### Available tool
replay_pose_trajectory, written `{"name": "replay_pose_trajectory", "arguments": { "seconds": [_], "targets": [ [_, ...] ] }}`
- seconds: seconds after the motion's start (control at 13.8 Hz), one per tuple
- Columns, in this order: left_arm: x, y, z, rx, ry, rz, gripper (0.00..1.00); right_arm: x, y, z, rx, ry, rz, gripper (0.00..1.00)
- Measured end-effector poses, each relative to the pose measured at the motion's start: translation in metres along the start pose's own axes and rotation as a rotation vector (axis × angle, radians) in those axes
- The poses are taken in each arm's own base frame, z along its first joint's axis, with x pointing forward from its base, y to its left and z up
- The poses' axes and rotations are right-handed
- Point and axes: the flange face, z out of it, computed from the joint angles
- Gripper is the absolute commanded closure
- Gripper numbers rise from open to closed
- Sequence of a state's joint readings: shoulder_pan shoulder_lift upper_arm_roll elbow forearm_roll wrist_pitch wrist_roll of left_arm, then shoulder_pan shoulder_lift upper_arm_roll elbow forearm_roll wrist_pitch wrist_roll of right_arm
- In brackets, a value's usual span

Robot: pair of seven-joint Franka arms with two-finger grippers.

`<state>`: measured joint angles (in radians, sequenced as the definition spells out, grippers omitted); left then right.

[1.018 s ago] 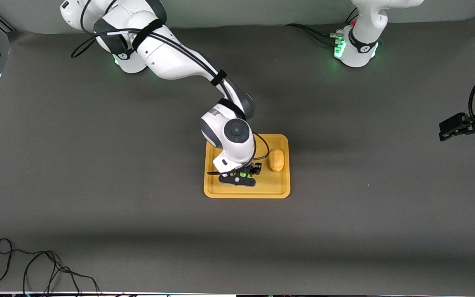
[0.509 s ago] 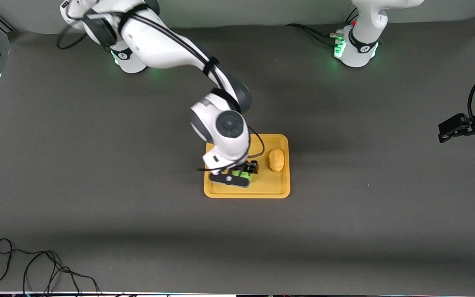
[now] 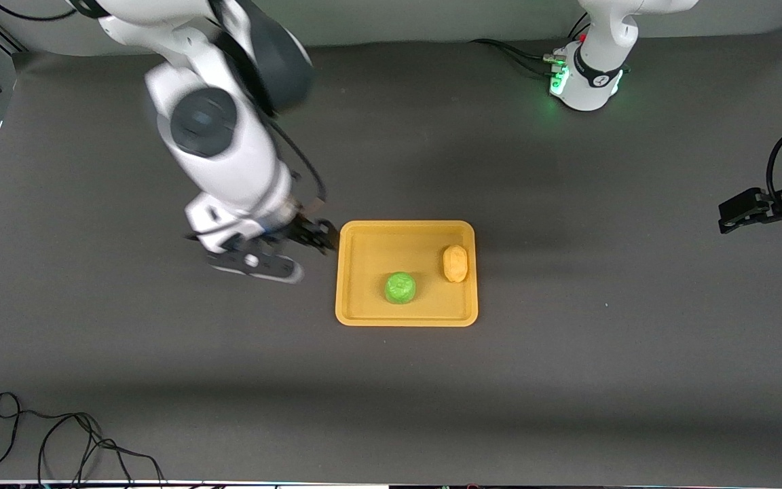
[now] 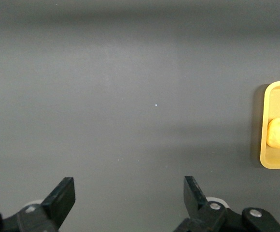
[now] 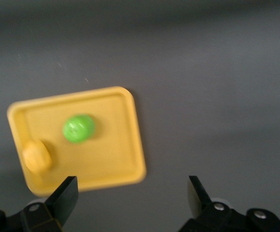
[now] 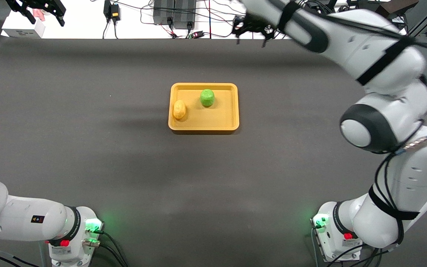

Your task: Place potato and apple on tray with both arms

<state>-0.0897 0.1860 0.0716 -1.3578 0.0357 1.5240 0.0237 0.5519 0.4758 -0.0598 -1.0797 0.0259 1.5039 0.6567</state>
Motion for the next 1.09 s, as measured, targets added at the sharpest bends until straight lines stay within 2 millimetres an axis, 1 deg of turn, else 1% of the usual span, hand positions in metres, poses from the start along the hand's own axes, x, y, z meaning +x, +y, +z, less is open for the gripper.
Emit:
{"name": "replay_pose_trajectory", "arguments": {
  "seconds": [0.07,0.22,0.36,0.51,0.65,0.73,0.87,0.95,1.02,1.09],
  "targets": [
    [0.002,0.002,0.003,-0.021,-0.005,0.0,0.0,0.002,0.025,-0.015,-0.009,-0.015,-0.031,0.0],
    [0.004,0.005,0.009,-0.108,-0.011,-0.008,0.0,0.011,0.084,-0.04,-0.014,-0.04,-0.084,0.0],
    [0.007,-0.011,0.015,-0.168,-0.01,0.0,0.0,0.019,0.15,-0.057,0.0,-0.042,-0.127,0.0],
    [0.011,-0.027,0.022,-0.179,0.004,0.068,0.0,0.016,0.216,-0.062,0.019,-0.043,-0.105,0.0],
    [0.012,-0.032,0.023,-0.18,0.008,0.093,0.0,0.01,0.278,-0.06,0.035,-0.048,-0.079,0.0],
    [0.012,-0.031,0.023,-0.173,0.008,0.096,0.0,0.008,0.301,-0.058,0.04,-0.05,-0.066,0.0],
    [0.013,-0.025,0.023,-0.106,0.0,0.104,0.0,0.012,0.337,-0.052,0.047,-0.05,-0.057,0.0],
    [0.014,-0.015,0.022,-0.07,-0.002,0.1,0.0,0.015,0.349,-0.05,0.049,-0.049,-0.053,0.0],
    [0.014,-0.004,0.021,-0.045,-0.001,0.095,0.0,0.017,0.356,-0.048,0.051,-0.042,-0.05,0.0],
    [0.015,0.004,0.021,-0.038,-0.001,0.092,0.0,0.019,0.359,-0.047,0.052,-0.035,-0.052,0.0]
  ]
}}
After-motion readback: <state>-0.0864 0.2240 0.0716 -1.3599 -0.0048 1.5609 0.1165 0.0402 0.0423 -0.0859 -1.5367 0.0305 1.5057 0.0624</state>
